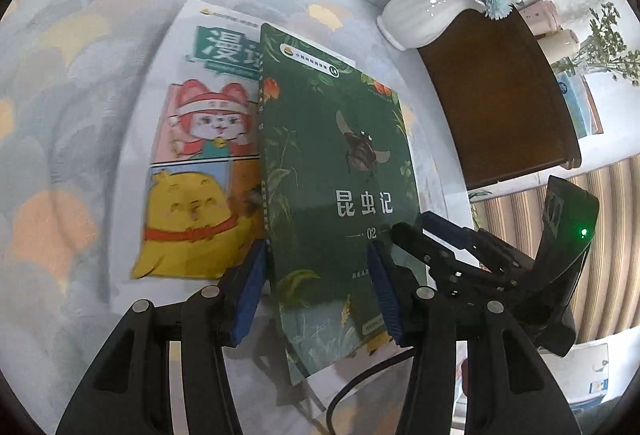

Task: Organize books

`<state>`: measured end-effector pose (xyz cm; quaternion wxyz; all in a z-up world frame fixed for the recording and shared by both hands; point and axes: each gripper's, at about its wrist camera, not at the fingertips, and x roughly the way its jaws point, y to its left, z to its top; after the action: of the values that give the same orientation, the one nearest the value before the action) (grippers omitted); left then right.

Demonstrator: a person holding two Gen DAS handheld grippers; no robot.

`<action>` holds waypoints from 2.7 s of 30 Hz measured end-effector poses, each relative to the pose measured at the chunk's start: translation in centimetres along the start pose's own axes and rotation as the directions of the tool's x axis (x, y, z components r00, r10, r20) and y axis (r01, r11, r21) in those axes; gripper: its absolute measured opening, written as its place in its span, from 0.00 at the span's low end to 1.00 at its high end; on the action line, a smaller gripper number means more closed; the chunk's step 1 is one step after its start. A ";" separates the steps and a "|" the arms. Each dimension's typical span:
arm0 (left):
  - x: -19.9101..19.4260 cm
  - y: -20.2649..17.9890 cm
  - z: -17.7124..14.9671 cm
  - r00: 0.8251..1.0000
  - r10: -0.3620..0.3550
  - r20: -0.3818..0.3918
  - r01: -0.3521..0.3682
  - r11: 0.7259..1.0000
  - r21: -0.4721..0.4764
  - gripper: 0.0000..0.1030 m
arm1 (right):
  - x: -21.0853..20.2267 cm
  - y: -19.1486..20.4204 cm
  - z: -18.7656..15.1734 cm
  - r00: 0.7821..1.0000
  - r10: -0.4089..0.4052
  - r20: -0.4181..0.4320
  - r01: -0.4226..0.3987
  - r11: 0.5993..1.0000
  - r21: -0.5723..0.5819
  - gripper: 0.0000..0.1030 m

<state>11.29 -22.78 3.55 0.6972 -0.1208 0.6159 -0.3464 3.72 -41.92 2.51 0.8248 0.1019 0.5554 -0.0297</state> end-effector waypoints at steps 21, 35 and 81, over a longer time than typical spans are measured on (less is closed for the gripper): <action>-14.6 15.1 -17.8 0.974 0.167 0.152 -0.102 0.927 -0.361 0.46 | 0.5 19.4 -9.3 0.926 0.322 -0.198 -0.370 0.881 -0.295 0.55; -16.1 14.7 -20.9 0.946 -0.129 0.297 0.238 0.899 -0.368 0.46 | -0.2 17.2 -13.5 0.877 0.431 -0.212 -0.463 0.876 -0.134 0.56; -29.2 15.1 -18.9 0.884 -0.191 0.427 0.322 0.911 -0.259 0.10 | -12.3 29.8 -8.5 0.788 0.616 0.005 -0.592 0.759 -0.270 0.33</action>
<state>-1.50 11.56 13.18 0.7242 -0.3813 0.4900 -0.3000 -3.91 -11.87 14.84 0.8212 0.1675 0.4525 0.3045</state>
